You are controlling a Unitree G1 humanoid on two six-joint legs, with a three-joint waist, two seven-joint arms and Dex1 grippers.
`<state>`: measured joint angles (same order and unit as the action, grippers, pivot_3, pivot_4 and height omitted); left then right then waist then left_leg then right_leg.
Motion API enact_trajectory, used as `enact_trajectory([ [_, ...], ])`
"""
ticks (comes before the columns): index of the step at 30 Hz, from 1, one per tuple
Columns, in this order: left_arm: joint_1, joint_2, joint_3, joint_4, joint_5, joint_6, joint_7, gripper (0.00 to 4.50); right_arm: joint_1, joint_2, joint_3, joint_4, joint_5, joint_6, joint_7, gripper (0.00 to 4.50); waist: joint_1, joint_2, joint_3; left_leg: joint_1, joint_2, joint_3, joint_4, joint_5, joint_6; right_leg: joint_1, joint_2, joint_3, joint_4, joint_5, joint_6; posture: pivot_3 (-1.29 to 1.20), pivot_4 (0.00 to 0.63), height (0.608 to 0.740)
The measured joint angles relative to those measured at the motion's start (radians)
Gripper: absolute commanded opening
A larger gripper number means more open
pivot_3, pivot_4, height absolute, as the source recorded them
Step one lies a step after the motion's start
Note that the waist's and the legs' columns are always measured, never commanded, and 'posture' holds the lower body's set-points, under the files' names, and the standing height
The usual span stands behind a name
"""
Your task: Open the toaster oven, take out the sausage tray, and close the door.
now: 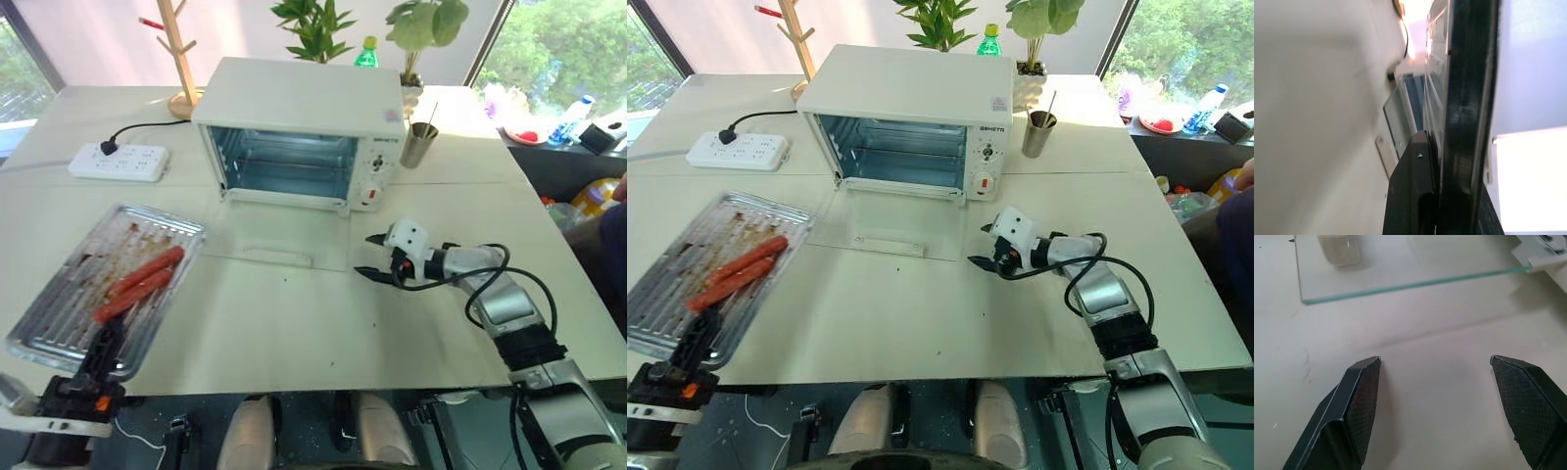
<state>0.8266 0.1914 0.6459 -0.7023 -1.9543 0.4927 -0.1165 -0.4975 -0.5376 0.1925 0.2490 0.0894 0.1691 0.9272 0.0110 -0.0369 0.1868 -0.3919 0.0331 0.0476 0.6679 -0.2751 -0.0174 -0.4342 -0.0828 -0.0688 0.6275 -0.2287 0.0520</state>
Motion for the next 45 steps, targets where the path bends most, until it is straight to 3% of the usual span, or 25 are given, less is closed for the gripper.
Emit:
enact_trajectory([
  [5,0.01,0.004,0.059,0.039,0.0,0.002,-0.037,0.0,-0.016,0.042,0.001,0.015,0.002,0.01,-0.01,3.66,0.0,0.0,0.0,-0.001,0.0,0.0,0.0,0.0,0.0,-0.001,0.0,0.0,0.0,0.0,0.0,0.0,0.15,0.717],
  [10,0.011,0.04,0.099,0.075,0.0,0.045,-0.064,0.0,-0.044,0.086,-0.018,-0.015,0.073,0.151,-0.007,3.66,0.0,0.001,0.001,-0.001,0.001,0.0,0.0,0.0,0.0,-0.002,0.0,0.0,0.0,0.0,0.0,0.0,0.15,0.717],
  [17,-0.01,0.114,0.134,0.163,0.0,0.134,-0.09,0.0,-0.159,0.093,-0.119,-0.065,0.161,0.27,-0.046,3.66,-0.001,0.001,0.001,-0.002,0.001,0.0,-0.001,0.0,0.0,-0.003,0.001,0.0,0.0,0.001,-0.001,0.0,0.15,0.717],
  [25,-0.047,0.163,0.165,0.263,0.0,0.244,-0.121,0.0,-0.109,0.087,-0.122,-0.138,0.171,0.308,-0.069,3.66,-0.001,0.002,0.001,-0.003,0.001,0.0,-0.001,0.0,0.0,-0.005,0.0,0.0,0.0,0.001,-0.001,0.0,0.15,0.717],
  [32,-0.088,0.208,0.111,0.267,0.0,0.313,-0.121,0.0,-0.05,0.04,-0.122,-0.204,0.17,0.313,-0.059,3.66,0.001,0.002,0.001,-0.004,0.001,0.0,-0.001,0.0,0.0,-0.005,0.0,0.0,0.0,0.001,-0.001,0.0,0.15,0.717],
  [38,-0.16,0.313,0.042,0.317,0.0,0.389,-0.124,0.0,0.03,-0.059,-0.129,-0.295,0.178,0.328,-0.014,3.66,0.001,0.002,0.001,-0.004,0.001,0.0,-0.001,0.0,0.0,-0.005,0.001,0.0,0.001,0.001,-0.001,0.0,0.15,0.717],
  [45,-0.376,0.469,-0.071,0.483,0.001,0.502,-0.128,0.0,0.157,-0.157,-0.216,-0.436,0.215,0.401,-0.027,3.66,0.002,0.003,0.001,-0.003,0.001,0.0,-0.001,0.0,0.0,-0.005,0.0,0.0,0.001,0.001,-0.001,0.0,0.15,0.717],
])
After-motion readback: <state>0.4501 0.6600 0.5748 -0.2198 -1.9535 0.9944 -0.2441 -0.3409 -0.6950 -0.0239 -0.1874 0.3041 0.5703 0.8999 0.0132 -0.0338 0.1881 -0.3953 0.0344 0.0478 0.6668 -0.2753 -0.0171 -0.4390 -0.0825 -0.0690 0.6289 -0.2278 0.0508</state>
